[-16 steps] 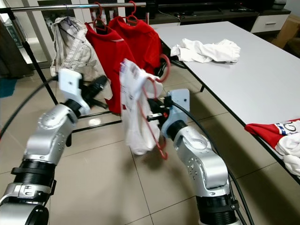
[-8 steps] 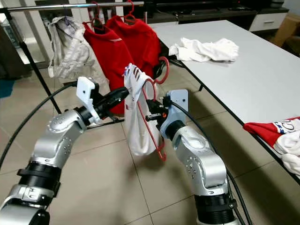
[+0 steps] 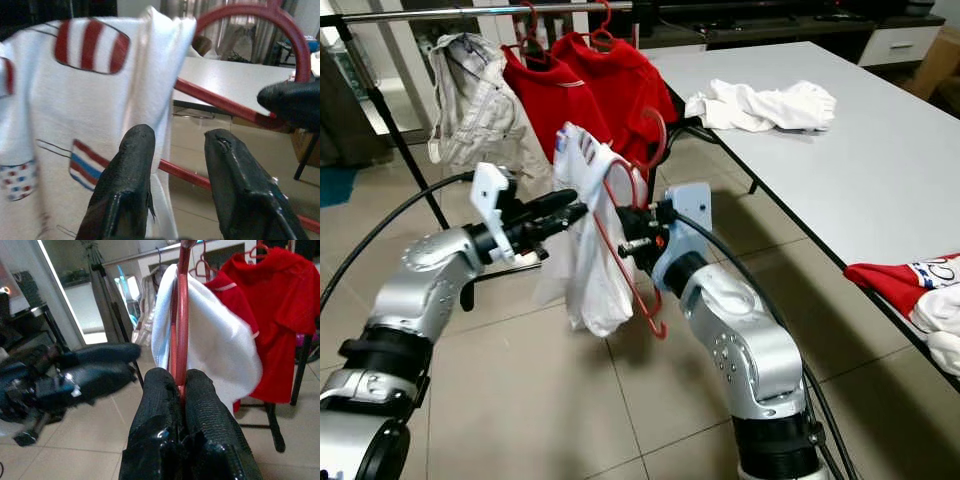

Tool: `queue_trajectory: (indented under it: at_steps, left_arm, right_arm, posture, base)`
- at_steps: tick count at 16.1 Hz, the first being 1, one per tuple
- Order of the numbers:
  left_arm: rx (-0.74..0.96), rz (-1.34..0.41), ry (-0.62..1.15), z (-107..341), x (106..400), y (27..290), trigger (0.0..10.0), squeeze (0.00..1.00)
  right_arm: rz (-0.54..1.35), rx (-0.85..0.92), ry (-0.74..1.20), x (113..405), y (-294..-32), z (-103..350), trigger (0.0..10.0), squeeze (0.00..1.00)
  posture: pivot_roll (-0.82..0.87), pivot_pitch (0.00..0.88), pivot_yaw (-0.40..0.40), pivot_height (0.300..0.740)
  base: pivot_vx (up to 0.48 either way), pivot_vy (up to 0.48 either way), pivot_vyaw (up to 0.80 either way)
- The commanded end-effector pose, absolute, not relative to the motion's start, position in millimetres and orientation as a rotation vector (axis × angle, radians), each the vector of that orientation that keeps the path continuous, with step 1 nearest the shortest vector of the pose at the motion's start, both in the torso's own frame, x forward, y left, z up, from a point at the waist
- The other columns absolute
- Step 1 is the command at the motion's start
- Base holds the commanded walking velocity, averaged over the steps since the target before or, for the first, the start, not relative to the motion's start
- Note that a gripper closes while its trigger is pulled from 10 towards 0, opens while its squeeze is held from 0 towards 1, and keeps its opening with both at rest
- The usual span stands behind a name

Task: Hang hanger

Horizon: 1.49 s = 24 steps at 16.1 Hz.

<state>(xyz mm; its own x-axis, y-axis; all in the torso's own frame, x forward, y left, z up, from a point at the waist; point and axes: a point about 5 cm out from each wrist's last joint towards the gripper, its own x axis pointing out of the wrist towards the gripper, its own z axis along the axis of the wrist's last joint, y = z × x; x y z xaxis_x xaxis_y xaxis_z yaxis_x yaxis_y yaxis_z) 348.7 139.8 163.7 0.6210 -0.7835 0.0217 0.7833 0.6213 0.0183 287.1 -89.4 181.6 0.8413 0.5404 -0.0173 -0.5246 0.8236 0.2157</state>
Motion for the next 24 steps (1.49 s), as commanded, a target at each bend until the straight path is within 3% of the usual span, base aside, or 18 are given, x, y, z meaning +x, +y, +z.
queue_trajectory:
  at_steps: [1,2,7,8,24]
  left_arm:
    - [0.040,-0.911,-0.039,167.9,351.3,137.1,10.0,0.32]
    - [0.075,-0.909,-0.021,164.2,354.2,134.2,10.0,0.00]
    - [0.130,-0.839,-0.047,164.2,361.4,136.3,10.0,0.00]
    - [0.126,-0.836,-0.068,165.7,361.6,137.0,0.0,0.00]
    - [0.074,-0.814,-0.128,167.4,361.2,134.9,0.0,0.00]
  right_arm:
    - [0.592,0.209,0.034,285.4,-87.5,192.8,10.0,0.00]
    - [0.596,0.207,0.036,284.5,-86.9,192.7,10.0,0.00]
    - [0.614,0.195,0.038,282.3,-86.4,192.5,10.0,0.00]
    - [0.617,0.193,0.040,281.8,-86.3,191.9,10.0,0.00]
    - [0.618,0.198,0.052,284.2,-84.9,189.2,10.0,0.00]
  posture:
    - [-0.14,0.000,0.026,0.740]
    - [-0.14,0.000,0.029,0.740]
    - [-0.14,0.000,0.029,0.740]
    - [-0.15,0.000,0.026,0.740]
    - [-0.13,0.000,0.016,0.740]
  base:
    - [0.000,0.000,0.00]
    - [0.000,0.000,0.00]
    - [0.000,0.000,0.00]
    - [0.000,0.000,0.00]
    - [0.000,0.000,0.00]
